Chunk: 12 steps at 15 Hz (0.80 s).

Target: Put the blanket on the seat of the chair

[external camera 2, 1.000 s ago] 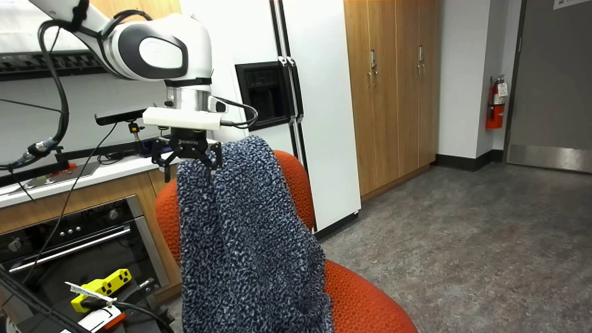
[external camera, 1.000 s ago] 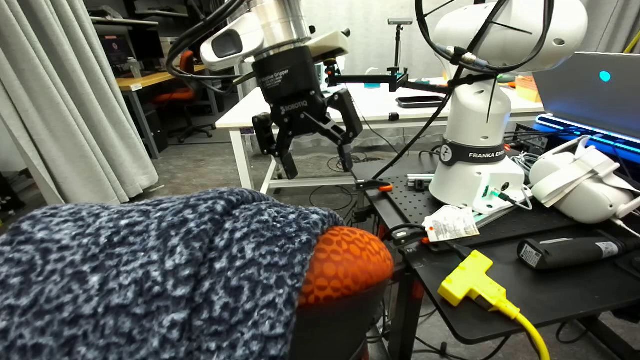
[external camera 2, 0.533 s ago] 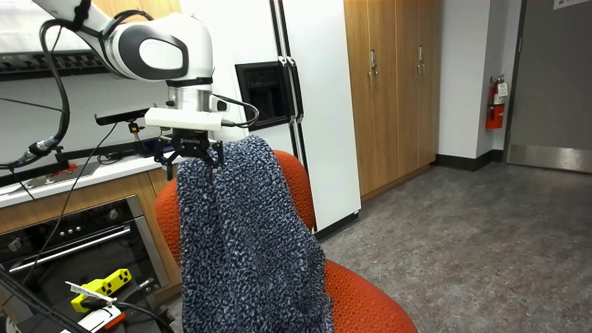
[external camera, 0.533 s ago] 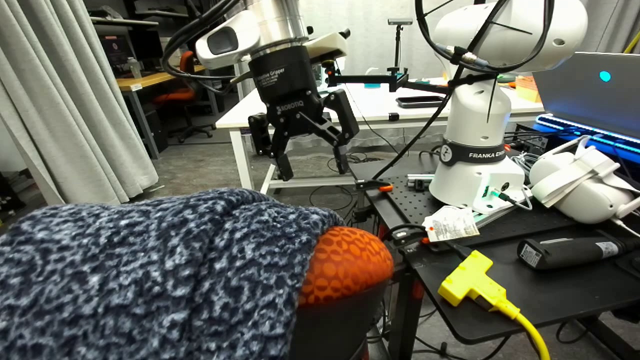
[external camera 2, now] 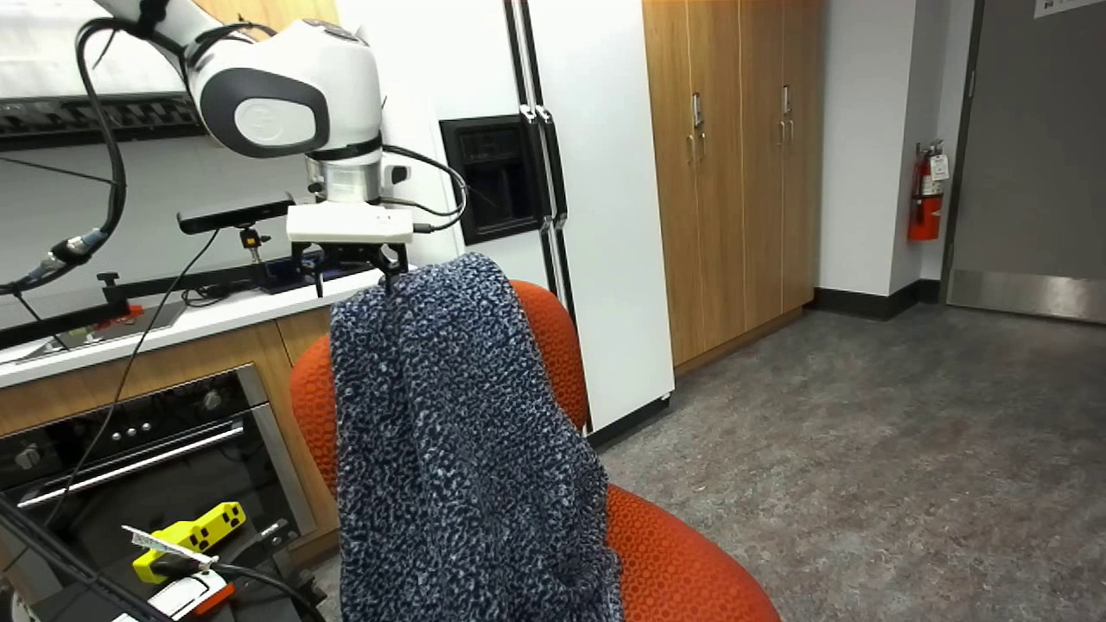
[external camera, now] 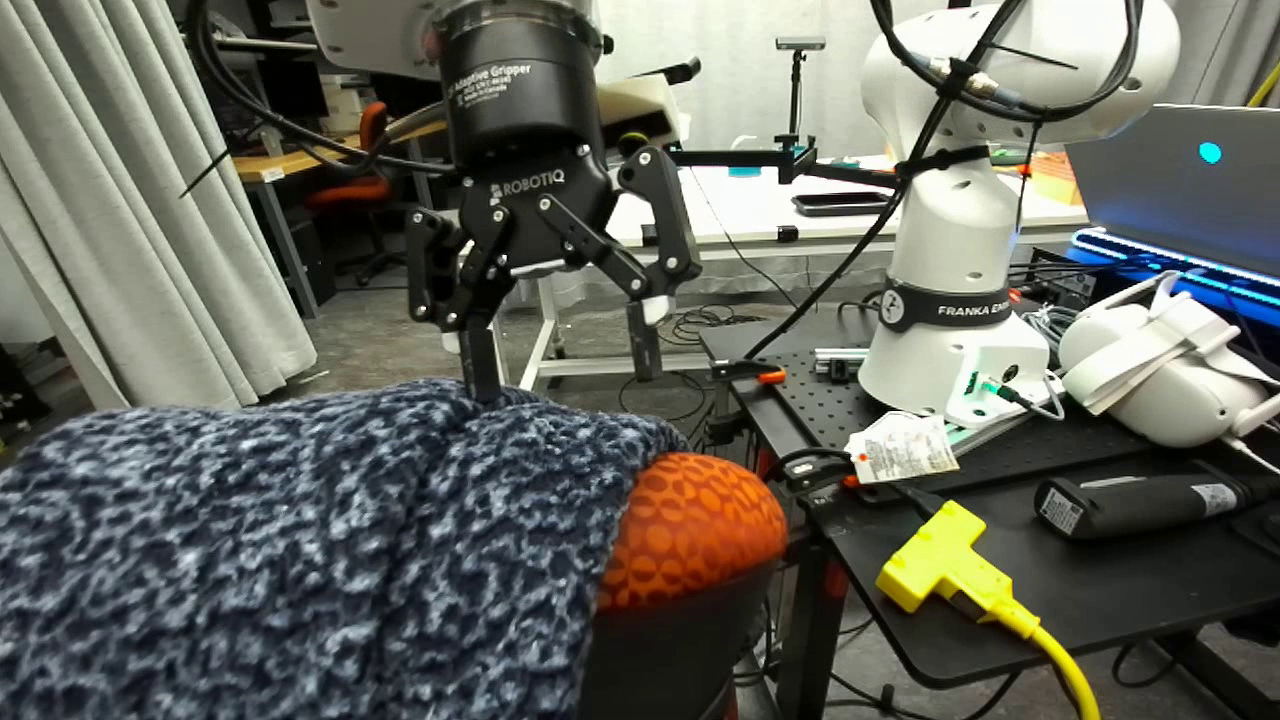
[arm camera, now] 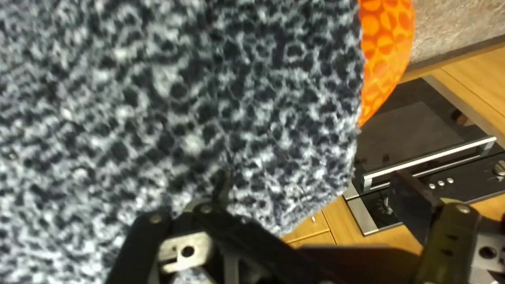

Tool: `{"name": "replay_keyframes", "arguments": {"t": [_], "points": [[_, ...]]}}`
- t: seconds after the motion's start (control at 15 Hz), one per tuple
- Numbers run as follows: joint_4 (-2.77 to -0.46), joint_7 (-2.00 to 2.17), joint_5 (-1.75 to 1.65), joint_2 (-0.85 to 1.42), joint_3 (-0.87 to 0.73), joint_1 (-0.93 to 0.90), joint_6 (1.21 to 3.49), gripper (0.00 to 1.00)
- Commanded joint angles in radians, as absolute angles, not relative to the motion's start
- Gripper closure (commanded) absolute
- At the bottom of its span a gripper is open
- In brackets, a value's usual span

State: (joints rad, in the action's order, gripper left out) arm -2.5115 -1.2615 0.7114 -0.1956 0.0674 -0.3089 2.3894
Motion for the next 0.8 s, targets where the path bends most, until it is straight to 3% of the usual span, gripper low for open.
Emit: {"name": "replay_keyframes", "arguments": {"t": [0.0,0.73], "points": [[-2.487,-1.487,0.886,-0.151,0.097,-0.339,2.445,0.00],[-2.450,-1.961,1.161,-0.088,0.231,-0.339,2.553,0.00]]}}
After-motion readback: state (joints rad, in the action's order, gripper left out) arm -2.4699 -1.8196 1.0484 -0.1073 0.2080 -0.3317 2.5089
